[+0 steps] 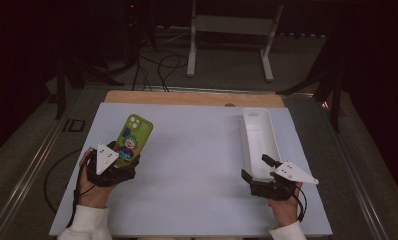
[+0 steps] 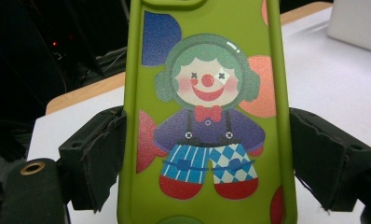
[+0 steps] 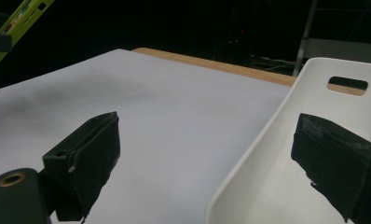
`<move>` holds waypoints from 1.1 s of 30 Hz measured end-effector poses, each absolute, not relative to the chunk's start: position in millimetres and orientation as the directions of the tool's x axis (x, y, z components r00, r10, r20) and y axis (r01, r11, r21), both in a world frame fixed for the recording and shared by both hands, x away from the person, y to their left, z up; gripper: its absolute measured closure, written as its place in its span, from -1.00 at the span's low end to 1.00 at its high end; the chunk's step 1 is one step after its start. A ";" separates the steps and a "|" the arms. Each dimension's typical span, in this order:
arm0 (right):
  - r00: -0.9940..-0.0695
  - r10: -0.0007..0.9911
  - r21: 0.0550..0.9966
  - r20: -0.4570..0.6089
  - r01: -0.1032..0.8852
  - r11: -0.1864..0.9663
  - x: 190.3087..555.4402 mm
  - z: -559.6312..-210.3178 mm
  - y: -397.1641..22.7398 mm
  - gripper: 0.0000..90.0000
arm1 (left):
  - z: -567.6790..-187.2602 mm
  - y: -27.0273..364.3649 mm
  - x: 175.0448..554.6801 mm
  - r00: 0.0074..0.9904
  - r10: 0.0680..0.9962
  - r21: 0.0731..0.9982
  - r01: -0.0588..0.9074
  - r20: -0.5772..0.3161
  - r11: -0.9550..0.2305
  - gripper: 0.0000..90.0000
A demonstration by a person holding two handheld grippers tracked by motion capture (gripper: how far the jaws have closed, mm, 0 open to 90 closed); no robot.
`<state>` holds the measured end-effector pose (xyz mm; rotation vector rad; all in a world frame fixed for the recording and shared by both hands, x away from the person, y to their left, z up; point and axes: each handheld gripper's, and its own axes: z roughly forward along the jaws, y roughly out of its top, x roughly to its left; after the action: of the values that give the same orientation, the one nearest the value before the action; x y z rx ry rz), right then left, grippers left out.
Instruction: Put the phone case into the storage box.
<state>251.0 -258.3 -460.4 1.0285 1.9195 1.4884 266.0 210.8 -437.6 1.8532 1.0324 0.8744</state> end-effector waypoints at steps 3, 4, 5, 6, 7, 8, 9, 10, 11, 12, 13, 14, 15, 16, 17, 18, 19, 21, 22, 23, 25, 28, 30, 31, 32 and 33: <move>-0.599 0.799 0.957 0.060 0.263 0.125 252.9 -456.5 -255.3 -0.83 | -436.0 208.8 265.7 0.424 0.889 0.891 0.315 0.176 -0.327 -0.64; -0.604 0.795 0.957 0.057 0.260 0.129 253.3 -455.3 -254.1 -0.83 | -435.7 208.1 265.5 0.424 0.889 0.892 0.314 0.175 -0.326 -0.64; -0.606 0.793 0.957 0.052 0.257 0.134 253.7 -454.2 -253.1 -0.83 | -435.4 207.5 265.5 0.426 0.887 0.892 0.312 0.177 -0.328 -0.64; -0.606 0.794 0.957 0.051 0.257 0.135 254.2 -453.1 -251.8 -0.83 | -435.2 206.8 265.6 0.426 0.887 0.892 0.311 0.177 -0.328 -0.64; -0.608 0.792 0.957 0.050 0.256 0.135 255.0 -452.3 -250.8 -0.83 | -434.8 206.3 265.7 0.427 0.887 0.892 0.311 0.178 -0.329 -0.64; -0.611 0.790 0.957 0.047 0.255 0.140 255.9 -451.6 -250.0 -0.83 | -434.4 205.6 265.8 0.427 0.887 0.893 0.309 0.176 -0.326 -0.64; -0.611 0.790 0.957 0.046 0.253 0.139 256.7 -451.1 -249.0 -0.83 | -434.0 205.1 266.0 0.430 0.886 0.893 0.309 0.176 -0.327 -0.64; -0.617 0.786 0.957 0.044 0.251 0.144 257.6 -450.4 -248.3 -0.83 | -433.6 204.5 266.1 0.431 0.885 0.893 0.307 0.178 -0.329 -0.64; -0.617 0.786 0.956 0.042 0.253 0.147 258.3 -449.8 -247.5 -0.83 | -433.3 203.6 266.2 0.431 0.885 0.893 0.307 0.178 -0.329 -0.64; -0.619 0.784 0.956 0.039 0.252 0.151 259.1 -449.3 -247.0 -0.83 | -433.0 202.8 266.2 0.433 0.883 0.893 0.305 0.178 -0.330 -0.64; -0.620 0.783 0.955 0.044 0.256 0.149 259.4 -448.8 -246.4 -0.83 | -432.6 202.0 266.4 0.435 0.882 0.892 0.304 0.181 -0.333 -0.64; -0.622 0.781 0.955 0.049 0.257 0.146 260.2 -448.4 -246.2 -0.83 | -432.4 201.1 266.5 0.436 0.881 0.892 0.303 0.183 -0.336 -0.64; -0.624 0.780 0.955 0.051 0.258 0.145 260.9 -448.2 -246.1 -0.83 | -432.1 200.4 266.6 0.437 0.880 0.892 0.303 0.184 -0.337 -0.64; -0.623 0.780 0.955 0.051 0.259 0.145 261.5 -447.9 -245.8 -0.83 | -431.8 199.7 266.8 0.440 0.879 0.892 0.301 0.185 -0.338 -0.64; -0.625 0.779 0.954 0.052 0.260 0.145 262.3 -447.8 -245.6 -0.83 | -431.6 198.8 267.0 0.442 0.878 0.892 0.300 0.186 -0.340 -0.64; -0.626 0.778 0.954 0.053 0.261 0.146 263.0 -447.5 -245.3 -0.83 | -431.5 197.9 267.3 0.443 0.877 0.892 0.298 0.187 -0.340 -0.64; -0.626 0.778 0.954 0.053 0.261 0.146 263.0 -447.5 -245.3 -0.83 | -431.5 197.9 267.3 0.443 0.877 0.892 0.298 0.187 -0.340 -0.64; -0.625 0.779 0.952 0.053 0.268 0.150 264.4 -446.2 -244.0 -0.83 | -431.5 194.8 268.5 0.449 0.874 0.891 0.298 0.187 -0.344 -0.64; -0.627 0.778 0.952 0.054 0.266 0.149 264.9 -445.7 -243.7 -0.83 | -431.5 193.8 269.0 0.450 0.873 0.890 0.297 0.188 -0.345 -0.64; -0.627 0.777 0.952 0.054 0.267 0.149 265.5 -445.0 -243.4 -0.83 | -431.6 192.7 269.4 0.452 0.872 0.891 0.296 0.188 -0.345 -0.64; -0.629 0.775 0.953 0.059 0.266 0.143 266.4 -443.3 -242.6 -0.83 | -431.5 190.8 270.1 0.457 0.869 0.890 0.293 0.190 -0.349 -0.64; -0.631 0.773 0.954 0.064 0.266 0.138 267.7 -440.9 -241.3 -0.83 | -431.2 187.4 270.6 0.462 0.866 0.891 0.289 0.190 -0.350 -0.64; -0.634 0.770 0.956 0.066 0.261 0.133 268.7 -439.7 -240.4 -0.83 | -430.7 185.4 270.9 0.467 0.863 0.892 0.284 0.192 -0.353 -0.64; -0.636 0.769 0.956 0.069 0.262 0.131 269.0 -439.2 -240.0 -0.83 | -430.4 184.4 271.1 0.469 0.862 0.892 0.283 0.192 -0.352 -0.64; -0.638 0.767 0.957 0.072 0.262 0.128 269.4 -438.6 -239.6 -0.83 | -430.4 183.3 271.3 0.470 0.862 0.893 0.281 0.190 -0.350 -0.64; -0.641 0.764 0.957 0.076 0.261 0.124 269.9 -438.2 -239.0 -0.83 | -430.3 182.4 271.5 0.471 0.861 0.893 0.280 0.192 -0.353 -0.64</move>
<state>269.9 -239.0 -438.2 0.9878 1.9708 1.5341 271.5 182.4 -430.3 1.8709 0.9564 0.8622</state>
